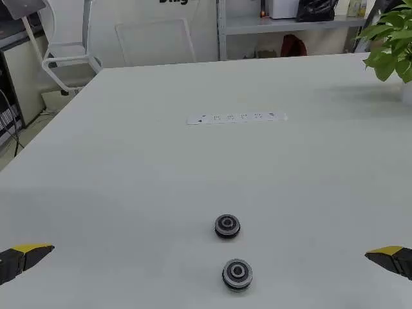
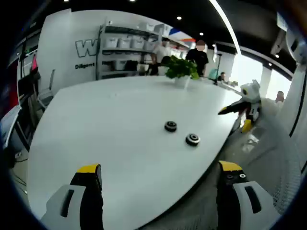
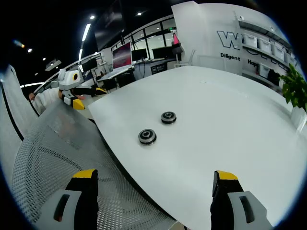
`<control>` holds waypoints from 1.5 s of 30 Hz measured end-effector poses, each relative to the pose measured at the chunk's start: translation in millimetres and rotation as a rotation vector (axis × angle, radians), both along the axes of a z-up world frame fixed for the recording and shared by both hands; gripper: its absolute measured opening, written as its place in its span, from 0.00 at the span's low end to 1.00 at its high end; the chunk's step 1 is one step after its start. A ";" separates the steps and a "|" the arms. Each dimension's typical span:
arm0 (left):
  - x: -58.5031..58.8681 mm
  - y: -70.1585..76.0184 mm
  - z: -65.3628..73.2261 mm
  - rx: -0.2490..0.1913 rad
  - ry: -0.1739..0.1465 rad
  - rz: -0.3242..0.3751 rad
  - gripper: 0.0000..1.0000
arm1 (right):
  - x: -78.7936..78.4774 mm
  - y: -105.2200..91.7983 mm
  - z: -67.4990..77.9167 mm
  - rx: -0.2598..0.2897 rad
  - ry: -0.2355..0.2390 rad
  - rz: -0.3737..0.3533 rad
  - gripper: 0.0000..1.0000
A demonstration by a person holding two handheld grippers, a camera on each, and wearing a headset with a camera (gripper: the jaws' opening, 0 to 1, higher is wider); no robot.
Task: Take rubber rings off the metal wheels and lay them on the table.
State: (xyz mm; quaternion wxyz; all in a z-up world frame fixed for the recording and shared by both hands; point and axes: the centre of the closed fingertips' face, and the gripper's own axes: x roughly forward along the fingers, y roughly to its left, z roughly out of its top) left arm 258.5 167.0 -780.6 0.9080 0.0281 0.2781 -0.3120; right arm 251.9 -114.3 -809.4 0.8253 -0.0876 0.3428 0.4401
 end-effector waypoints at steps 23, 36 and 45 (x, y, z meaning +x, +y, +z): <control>-3.7 -1.8 -1.9 -0.009 0.027 0.041 1.00 | 1.2 -7.3 -1.3 0.000 0.003 -0.012 0.99; -6.1 -4.8 -4.8 -0.023 0.045 0.046 1.00 | 2.0 -9.6 -1.3 0.010 0.006 -0.023 0.99; -7.1 -5.3 -7.2 -0.034 0.062 0.050 1.00 | 4.0 -10.2 -1.9 0.020 0.001 -0.029 0.99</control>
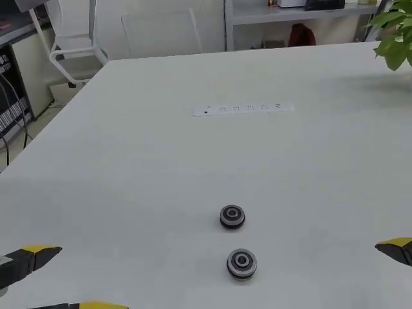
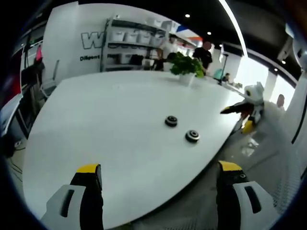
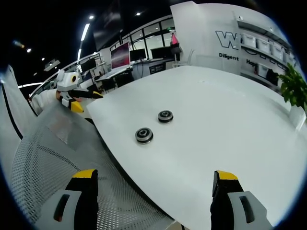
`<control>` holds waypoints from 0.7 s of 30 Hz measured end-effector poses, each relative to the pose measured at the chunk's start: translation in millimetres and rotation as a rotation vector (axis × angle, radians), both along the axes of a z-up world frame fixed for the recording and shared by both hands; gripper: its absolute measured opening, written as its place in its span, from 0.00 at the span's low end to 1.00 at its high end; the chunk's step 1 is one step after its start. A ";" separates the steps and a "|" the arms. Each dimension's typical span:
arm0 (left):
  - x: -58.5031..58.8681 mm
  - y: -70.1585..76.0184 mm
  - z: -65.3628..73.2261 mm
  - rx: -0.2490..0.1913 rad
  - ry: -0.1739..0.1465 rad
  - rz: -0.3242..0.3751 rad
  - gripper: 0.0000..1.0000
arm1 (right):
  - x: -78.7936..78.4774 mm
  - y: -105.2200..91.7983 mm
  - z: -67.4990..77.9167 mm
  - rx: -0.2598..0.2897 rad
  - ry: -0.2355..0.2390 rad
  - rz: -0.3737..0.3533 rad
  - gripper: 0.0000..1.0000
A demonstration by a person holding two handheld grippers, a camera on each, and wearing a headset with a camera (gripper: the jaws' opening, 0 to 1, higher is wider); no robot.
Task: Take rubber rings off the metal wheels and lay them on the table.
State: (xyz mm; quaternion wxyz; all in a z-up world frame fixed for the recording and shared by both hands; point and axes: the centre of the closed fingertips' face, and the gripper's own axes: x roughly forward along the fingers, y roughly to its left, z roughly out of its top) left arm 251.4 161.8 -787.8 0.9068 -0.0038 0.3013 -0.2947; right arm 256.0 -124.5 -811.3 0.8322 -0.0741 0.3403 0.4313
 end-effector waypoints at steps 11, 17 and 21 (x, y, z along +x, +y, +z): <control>1.1 -4.8 2.5 0.004 -0.024 -0.034 1.00 | 2.5 14.4 34.6 0.304 0.021 -0.063 0.99; 0.9 -5.5 1.7 0.004 -0.018 -0.051 1.00 | 4.8 4.8 20.4 0.188 -0.009 -0.048 0.99; 1.3 -6.0 2.5 0.008 -0.022 -0.063 1.00 | 3.2 4.6 18.6 0.188 0.004 -0.039 0.85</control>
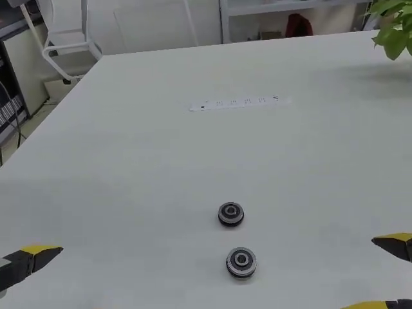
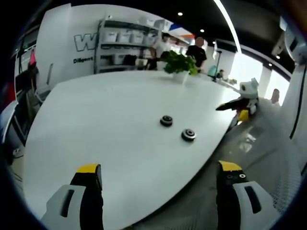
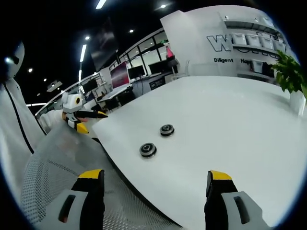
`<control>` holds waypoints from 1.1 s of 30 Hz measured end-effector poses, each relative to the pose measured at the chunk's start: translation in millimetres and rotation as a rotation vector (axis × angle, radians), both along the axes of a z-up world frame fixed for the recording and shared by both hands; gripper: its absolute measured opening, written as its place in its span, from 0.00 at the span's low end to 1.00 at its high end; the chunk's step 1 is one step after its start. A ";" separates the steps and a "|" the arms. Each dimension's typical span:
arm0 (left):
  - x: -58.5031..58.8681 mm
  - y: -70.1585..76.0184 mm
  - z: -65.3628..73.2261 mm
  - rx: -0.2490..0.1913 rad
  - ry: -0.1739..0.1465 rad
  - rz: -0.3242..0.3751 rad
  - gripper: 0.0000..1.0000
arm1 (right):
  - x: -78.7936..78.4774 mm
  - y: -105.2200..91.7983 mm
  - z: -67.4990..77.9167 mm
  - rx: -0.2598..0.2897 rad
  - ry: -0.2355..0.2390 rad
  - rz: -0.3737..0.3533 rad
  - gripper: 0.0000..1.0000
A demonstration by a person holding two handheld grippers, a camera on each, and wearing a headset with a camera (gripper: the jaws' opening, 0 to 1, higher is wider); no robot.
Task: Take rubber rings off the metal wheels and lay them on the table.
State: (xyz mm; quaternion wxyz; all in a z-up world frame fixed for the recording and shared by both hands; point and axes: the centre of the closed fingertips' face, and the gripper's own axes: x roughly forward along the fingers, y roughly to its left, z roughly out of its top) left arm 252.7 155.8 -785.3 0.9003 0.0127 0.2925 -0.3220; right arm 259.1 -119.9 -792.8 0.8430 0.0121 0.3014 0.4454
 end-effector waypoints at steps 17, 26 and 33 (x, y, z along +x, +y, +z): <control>21.2 -1.5 28.0 0.037 -0.120 -0.042 1.00 | 20.7 6.5 -4.8 -0.009 -0.011 0.028 0.86; 30.9 -19.1 43.4 0.044 -0.173 -0.126 0.95 | 33.8 12.5 -7.8 -0.009 -0.020 0.065 0.82; 37.1 -39.7 49.5 0.067 -0.175 -0.224 0.91 | 34.9 26.3 -17.1 -0.025 -0.017 0.135 0.77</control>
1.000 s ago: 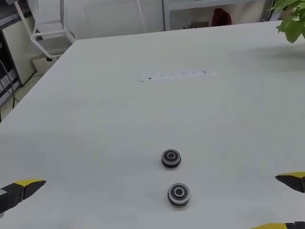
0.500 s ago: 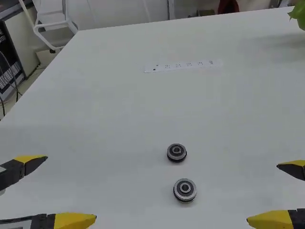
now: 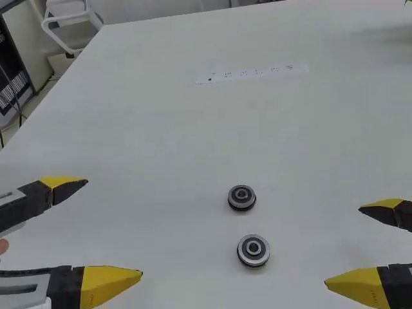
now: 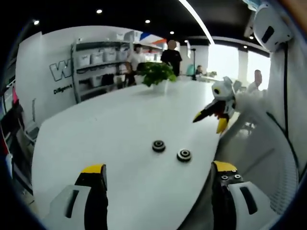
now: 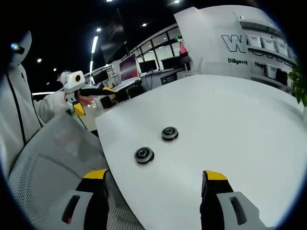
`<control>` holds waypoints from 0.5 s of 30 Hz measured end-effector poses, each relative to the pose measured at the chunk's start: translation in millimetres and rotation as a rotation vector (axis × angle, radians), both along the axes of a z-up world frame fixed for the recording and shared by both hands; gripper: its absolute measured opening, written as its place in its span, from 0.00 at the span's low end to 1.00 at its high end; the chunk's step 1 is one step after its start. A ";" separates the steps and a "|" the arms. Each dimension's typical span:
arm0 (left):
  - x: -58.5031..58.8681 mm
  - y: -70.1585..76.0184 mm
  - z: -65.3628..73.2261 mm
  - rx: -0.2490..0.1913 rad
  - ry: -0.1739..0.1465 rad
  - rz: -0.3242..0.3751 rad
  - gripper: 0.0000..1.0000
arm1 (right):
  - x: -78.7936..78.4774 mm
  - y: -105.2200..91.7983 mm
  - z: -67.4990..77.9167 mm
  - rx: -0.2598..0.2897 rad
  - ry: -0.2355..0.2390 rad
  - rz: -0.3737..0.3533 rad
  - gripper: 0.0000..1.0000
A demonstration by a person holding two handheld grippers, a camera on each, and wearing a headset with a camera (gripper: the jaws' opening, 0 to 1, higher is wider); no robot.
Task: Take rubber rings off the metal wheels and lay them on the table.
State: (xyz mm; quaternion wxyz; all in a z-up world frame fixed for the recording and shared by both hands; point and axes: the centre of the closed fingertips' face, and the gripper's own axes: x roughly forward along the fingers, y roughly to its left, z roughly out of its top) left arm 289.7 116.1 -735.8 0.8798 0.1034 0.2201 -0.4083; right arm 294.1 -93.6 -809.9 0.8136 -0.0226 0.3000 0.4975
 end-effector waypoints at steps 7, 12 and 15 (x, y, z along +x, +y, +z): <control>8.5 -20.6 -1.2 0.013 -0.011 -0.091 0.88 | -3.0 16.8 -12.2 -0.035 -0.013 0.094 0.72; 10.7 -34.0 -8.7 0.032 0.002 -0.165 0.87 | -2.3 26.2 -13.4 -0.029 -0.042 0.138 0.68; 12.6 -40.4 -8.7 0.033 -0.003 -0.198 0.85 | -0.1 29.3 -14.2 -0.015 -0.038 0.151 0.67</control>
